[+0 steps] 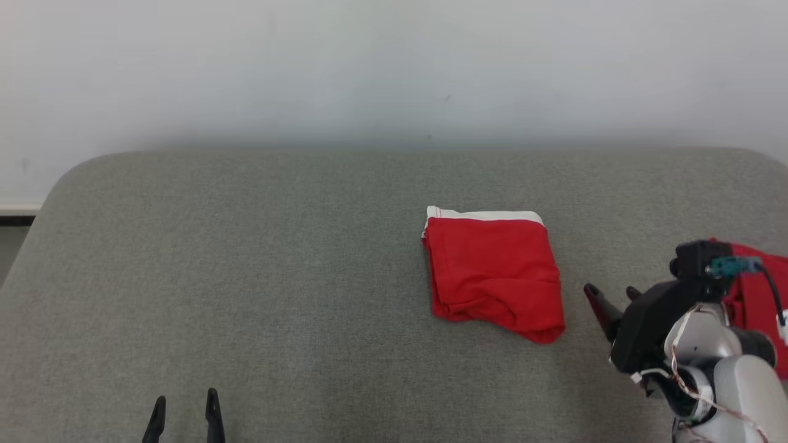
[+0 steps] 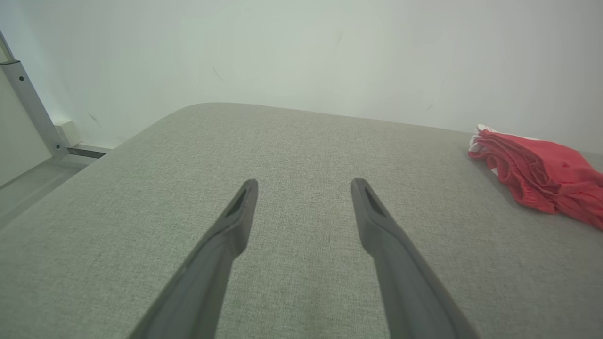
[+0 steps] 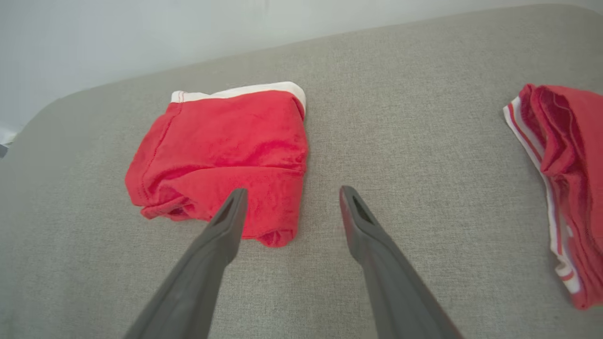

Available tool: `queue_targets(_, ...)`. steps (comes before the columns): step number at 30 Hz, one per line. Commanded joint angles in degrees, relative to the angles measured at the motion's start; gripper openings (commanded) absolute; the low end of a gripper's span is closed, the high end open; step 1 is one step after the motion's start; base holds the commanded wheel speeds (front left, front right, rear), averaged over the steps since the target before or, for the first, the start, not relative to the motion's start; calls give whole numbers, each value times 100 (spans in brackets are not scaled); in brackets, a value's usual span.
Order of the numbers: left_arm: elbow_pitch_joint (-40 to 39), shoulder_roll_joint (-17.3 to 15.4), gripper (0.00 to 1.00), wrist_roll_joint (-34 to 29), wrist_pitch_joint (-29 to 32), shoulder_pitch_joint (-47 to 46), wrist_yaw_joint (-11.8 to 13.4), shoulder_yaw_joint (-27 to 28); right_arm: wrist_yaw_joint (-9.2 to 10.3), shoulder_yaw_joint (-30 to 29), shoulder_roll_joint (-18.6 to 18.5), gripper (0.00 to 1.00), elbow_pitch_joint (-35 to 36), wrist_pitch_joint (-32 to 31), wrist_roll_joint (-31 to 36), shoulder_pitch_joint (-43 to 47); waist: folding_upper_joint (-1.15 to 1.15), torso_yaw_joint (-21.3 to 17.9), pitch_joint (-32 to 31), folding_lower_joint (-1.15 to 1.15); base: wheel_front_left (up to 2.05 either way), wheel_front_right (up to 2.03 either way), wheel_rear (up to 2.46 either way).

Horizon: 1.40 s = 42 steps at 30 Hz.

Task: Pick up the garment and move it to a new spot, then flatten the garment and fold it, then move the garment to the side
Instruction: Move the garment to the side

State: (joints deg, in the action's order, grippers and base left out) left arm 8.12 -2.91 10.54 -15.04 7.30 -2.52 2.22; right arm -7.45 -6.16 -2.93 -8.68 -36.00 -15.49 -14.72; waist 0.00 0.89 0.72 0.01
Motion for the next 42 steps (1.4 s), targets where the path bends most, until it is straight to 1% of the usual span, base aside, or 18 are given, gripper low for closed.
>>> queue_targets(1, -25, 6, 100, 45, -15, -89, 29, -56, -2, -125, -17, 100, 0, -346, 106, -187, 0, 254, 223, -1, 0, 0, 0)
queue_targets(5, 8, 4, 100, 154, -15, -204, 82, -211, -3, -630, 0, 100, -185, -1242, 686, -632, 0, 622, 390, -1, 0, 0, 0)
queue_targets(7, 6, 1, 100, 166, -15, -235, 102, -270, -2, -847, -2, 100, -263, -1515, 782, -845, 0, 797, 475, -1, 0, 0, 0)
queue_targets(10, 4, 5, 100, 203, -15, -289, 133, -344, -2, -1107, -1, 100, -389, -1713, 961, -1080, 0, 1010, 619, -1, 0, 0, 0)
queue_targets(14, -23, 5, 100, 230, -15, -352, 148, -458, -2, -1423, 2, 100, -647, -1839, 1173, -1372, 0, 1262, 819, -1, 0, 0, 0)
queue_targets(16, -46, 5, 100, 248, -15, -399, 153, -517, -2, -1558, 2, 100, -767, -1827, 1379, -1462, 0, 1367, 918, -1, 0, 0, 0)
queue_targets(19, -79, 5, 100, 271, -15, -459, 186, -610, -2, -1757, 4, 100, -996, -1796, 1455, -1605, 0, 1497, 1062, -1, 0, 0, 0)
queue_targets(21, -93, 6, 100, 287, -15, -497, 198, -666, -2, -1834, 2, 100, -1127, -1744, 1591, -1666, 0, 1558, 1159, -1, 0, 0, 0)
queue_targets(24, -105, 4, 100, 315, -15, -571, 225, -767, -2, -1947, 0, 100, -1400, -1705, 1582, -1762, 0, 1636, 1278, -1, 0, 0, 0)
queue_targets(29, -109, 5, 100, 376, -15, -654, 284, -879, -3, -1901, 25, 100, -1829, -1624, 1717, -1775, 0, 1661, 1396, -1, 0, 0, 0)
queue_targets(30, -103, 3, 100, 383, -15, -657, 295, -888, -3, -1860, 40, 94, -1913, -1621, 1713, -1777, 0, 1651, 1406, -1, 0, 0, 0)
queue_targets(31, -93, 3, 100, 393, -15, -655, 293, -893, -3, -1810, 55, 46, -1984, -1619, 1710, -1772, 0, 1637, 1411, -1, 0, 0, 0)
queue_targets(32, -85, 3, 100, 403, -15, -650, 297, -885, -7, -1724, 71, 4, -2019, -1582, 1734, -1763, 0, 1612, 1412, -1, 0, 0, 0)
queue_targets(33, -85, 3, 100, 403, -15, -650, 297, -885, -7, -1724, 71, 4, -2019, -1582, 1734, -1763, 0, 1612, 1412, -1, 0, 0, 0)
queue_targets(34, -83, 5, 100, 410, -15, -675, 287, -893, -7, -1602, 70, 0, -2037, -1565, 1816, -1739, 0, 1553, 1410, -1, 0, 0, 0)
queue_targets(38, -132, 5, 100, 400, -15, -729, 288, -878, -3, -1238, 12, 0, -1795, -1559, 1943, -1806, 0, 1347, 1409, -1, 0, 0, 0)
queue_targets(40, -162, 1, 100, 401, -15, -753, 298, -863, -3, -913, -118, 0, -1630, -1595, 1939, -1855, 0, 1216, 1401, -1, 0, 0, 0)
queue_targets(42, -188, 3, 100, 387, -15, -772, 292, -864, -2, -513, -345, 0, -1451, -1634, 1848, -1898, 0, 1065, 1388, -1, 0, 0, 0)
